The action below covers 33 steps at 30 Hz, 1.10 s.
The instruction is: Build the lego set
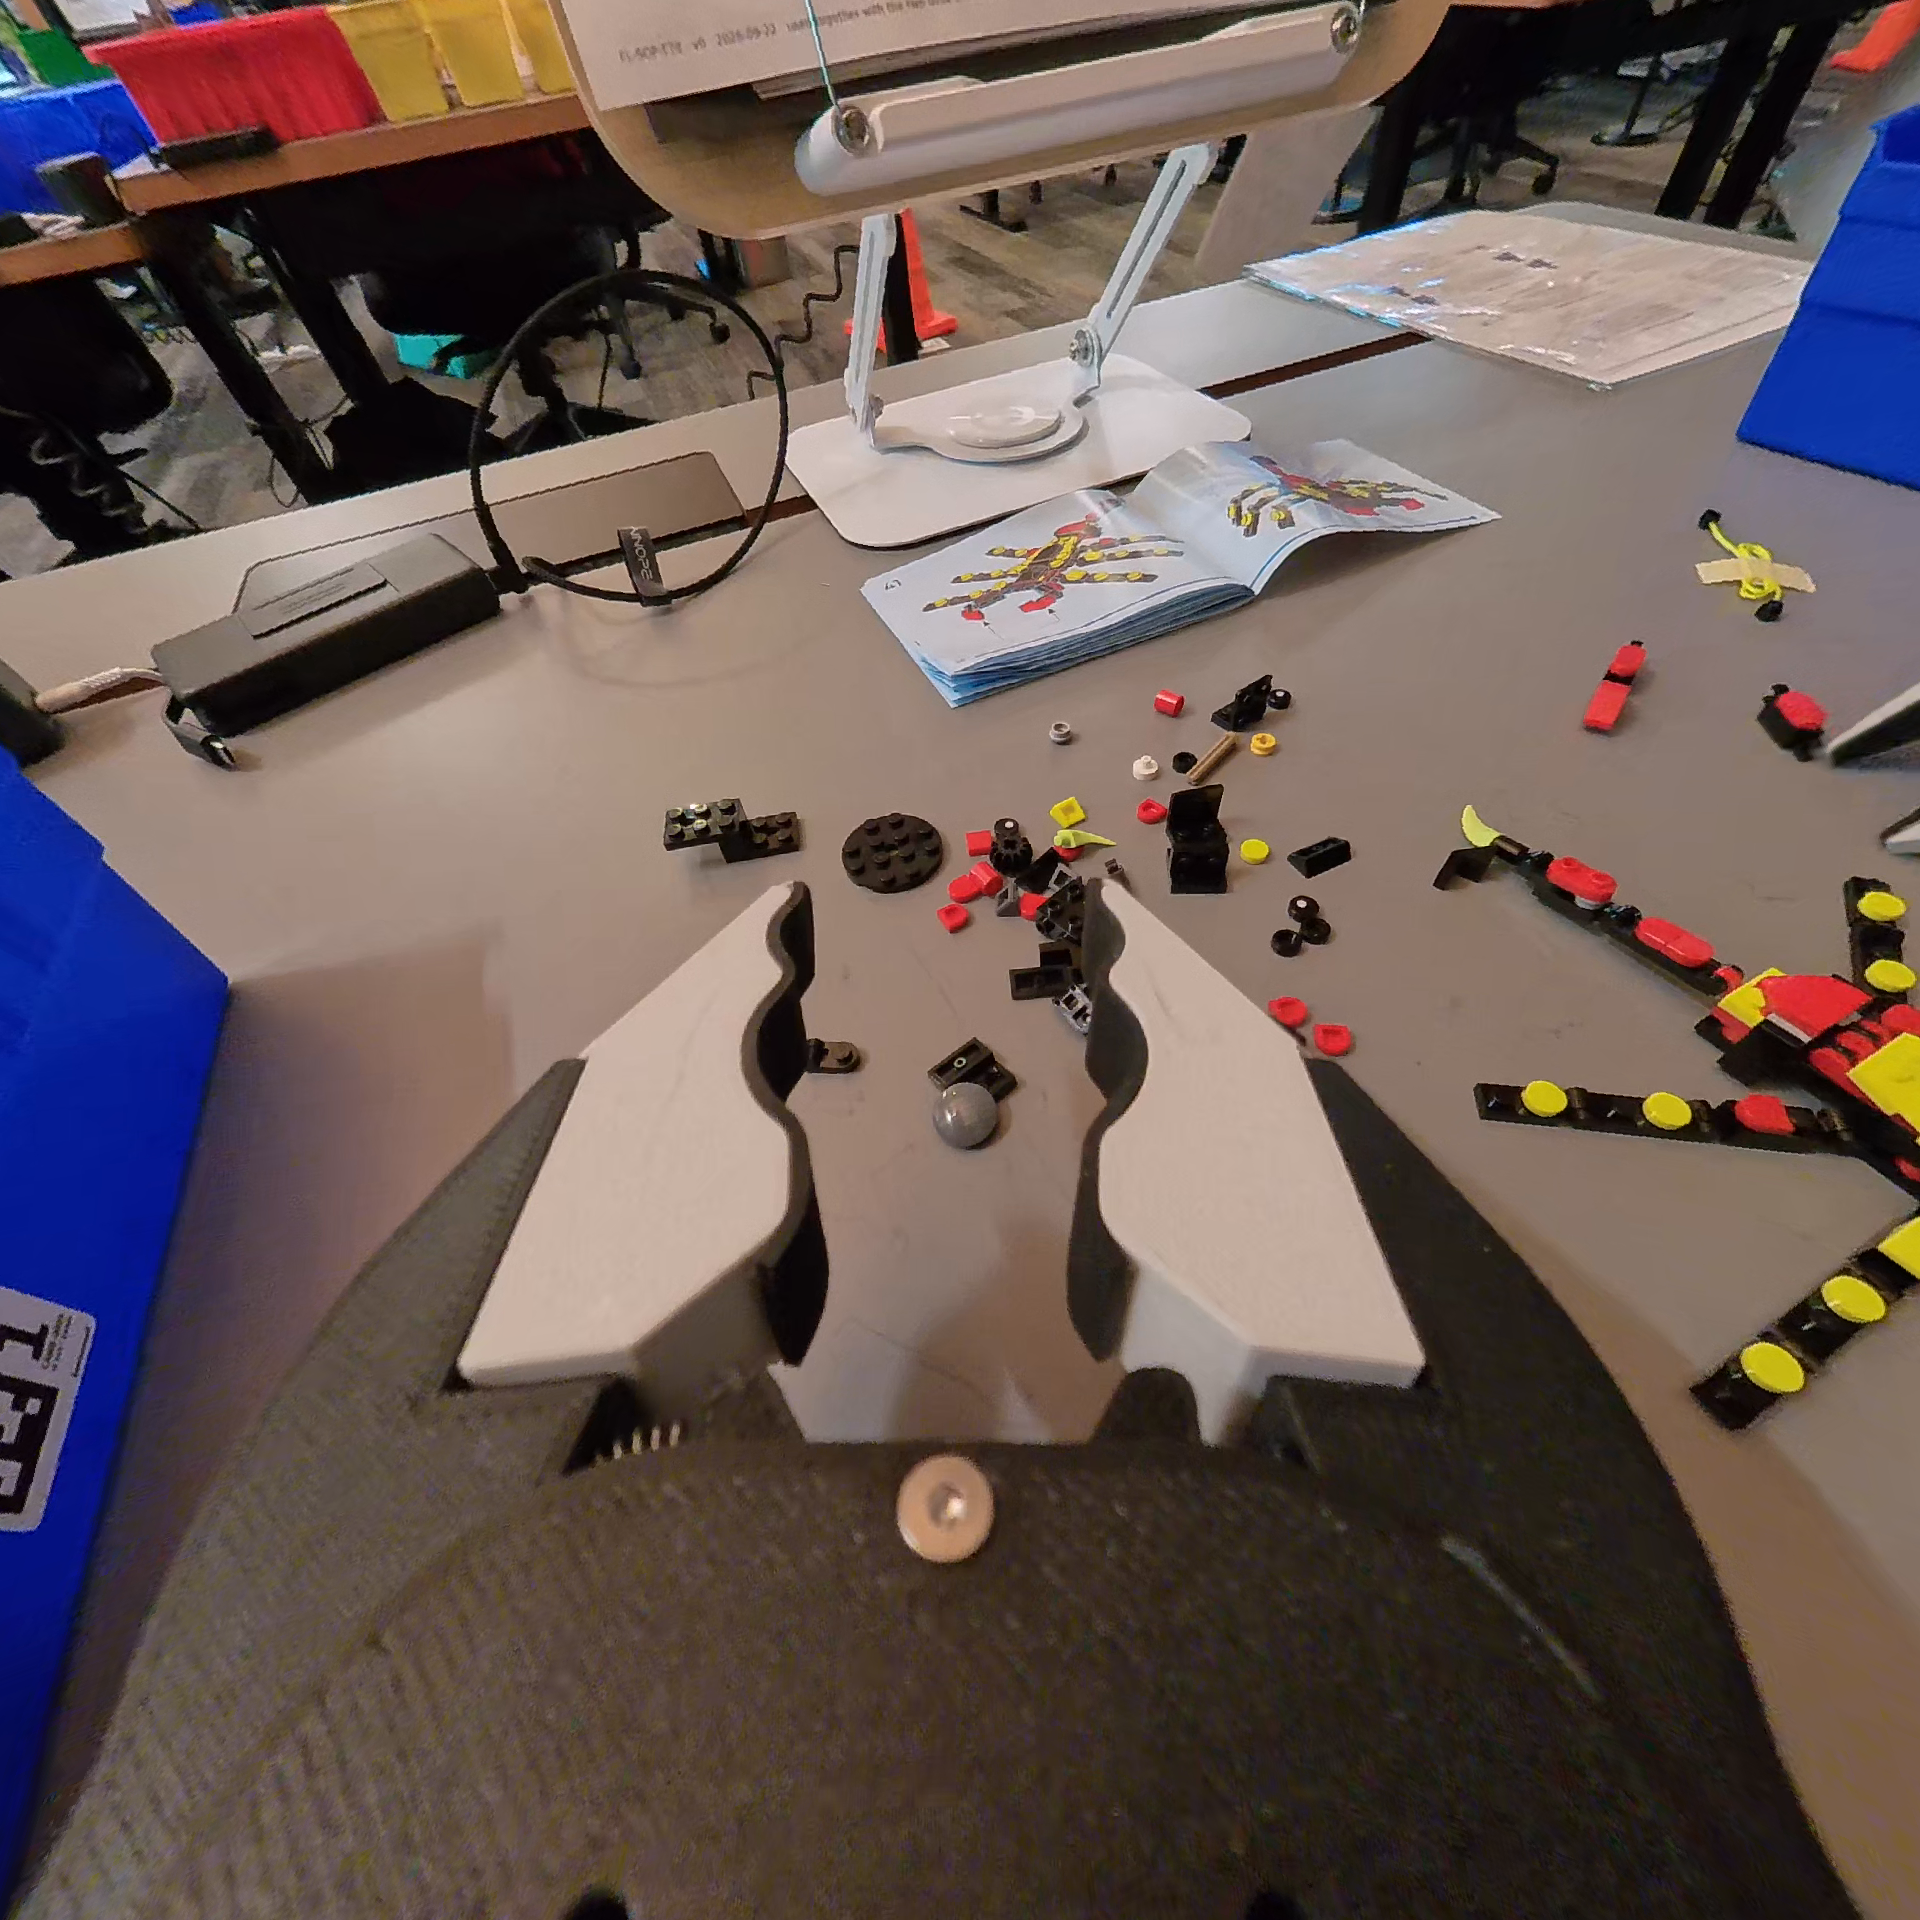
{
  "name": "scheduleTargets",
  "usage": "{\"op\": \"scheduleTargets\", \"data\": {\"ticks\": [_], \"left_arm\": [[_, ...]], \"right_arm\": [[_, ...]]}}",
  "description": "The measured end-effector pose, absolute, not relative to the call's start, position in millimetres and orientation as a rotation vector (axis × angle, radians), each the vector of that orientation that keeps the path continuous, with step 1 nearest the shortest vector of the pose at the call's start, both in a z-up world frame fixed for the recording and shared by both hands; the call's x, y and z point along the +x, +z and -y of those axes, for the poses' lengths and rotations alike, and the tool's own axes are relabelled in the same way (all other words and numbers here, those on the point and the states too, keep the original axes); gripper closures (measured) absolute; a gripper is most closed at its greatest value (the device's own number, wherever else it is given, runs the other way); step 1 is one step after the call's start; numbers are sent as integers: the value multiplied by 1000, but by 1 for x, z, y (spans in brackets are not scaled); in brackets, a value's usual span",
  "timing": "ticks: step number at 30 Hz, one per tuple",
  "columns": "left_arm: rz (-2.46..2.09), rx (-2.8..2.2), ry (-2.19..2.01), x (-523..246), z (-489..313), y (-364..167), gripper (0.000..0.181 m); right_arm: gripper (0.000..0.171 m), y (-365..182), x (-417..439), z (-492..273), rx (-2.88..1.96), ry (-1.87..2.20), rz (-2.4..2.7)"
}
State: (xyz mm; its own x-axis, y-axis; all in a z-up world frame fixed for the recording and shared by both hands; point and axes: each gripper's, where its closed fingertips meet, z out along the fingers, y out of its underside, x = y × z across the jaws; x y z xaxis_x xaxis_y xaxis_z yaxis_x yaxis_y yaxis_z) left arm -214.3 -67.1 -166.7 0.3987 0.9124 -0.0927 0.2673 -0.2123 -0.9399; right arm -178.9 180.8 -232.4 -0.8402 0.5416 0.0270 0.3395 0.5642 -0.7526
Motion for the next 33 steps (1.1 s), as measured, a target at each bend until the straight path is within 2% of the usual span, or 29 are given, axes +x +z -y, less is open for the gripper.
{"op": "scheduleTargets", "data": {"ticks": [4,11,17,25,28,30,33], "left_arm": [[1043,-1706,862,-214,69,-165,133],[1054,-1694,859,-215,70,-165,133],[1053,-1709,864,-215,69,-167,133],[1062,-1635,848,-208,73,-155,135],[1058,-1605,766,-206,64,-154,135],[1027,-1645,646,-200,50,-158,148],[1015,-1651,554,-196,40,-162,150]], "right_arm": [[142,-231,-177,-177,-625,1101,2515],[143,-232,-181,-188,-731,1131,2530],[132,-229,-182,-166,-662,1168,2549],[136,-177,-165,-190,-799,1285,2346],[132,-175,-156,-192,-700,1338,2326],[133,-185,-170,-197,-650,1291,2297],[130,-192,-185,-187,-756,1342,2327]]}}
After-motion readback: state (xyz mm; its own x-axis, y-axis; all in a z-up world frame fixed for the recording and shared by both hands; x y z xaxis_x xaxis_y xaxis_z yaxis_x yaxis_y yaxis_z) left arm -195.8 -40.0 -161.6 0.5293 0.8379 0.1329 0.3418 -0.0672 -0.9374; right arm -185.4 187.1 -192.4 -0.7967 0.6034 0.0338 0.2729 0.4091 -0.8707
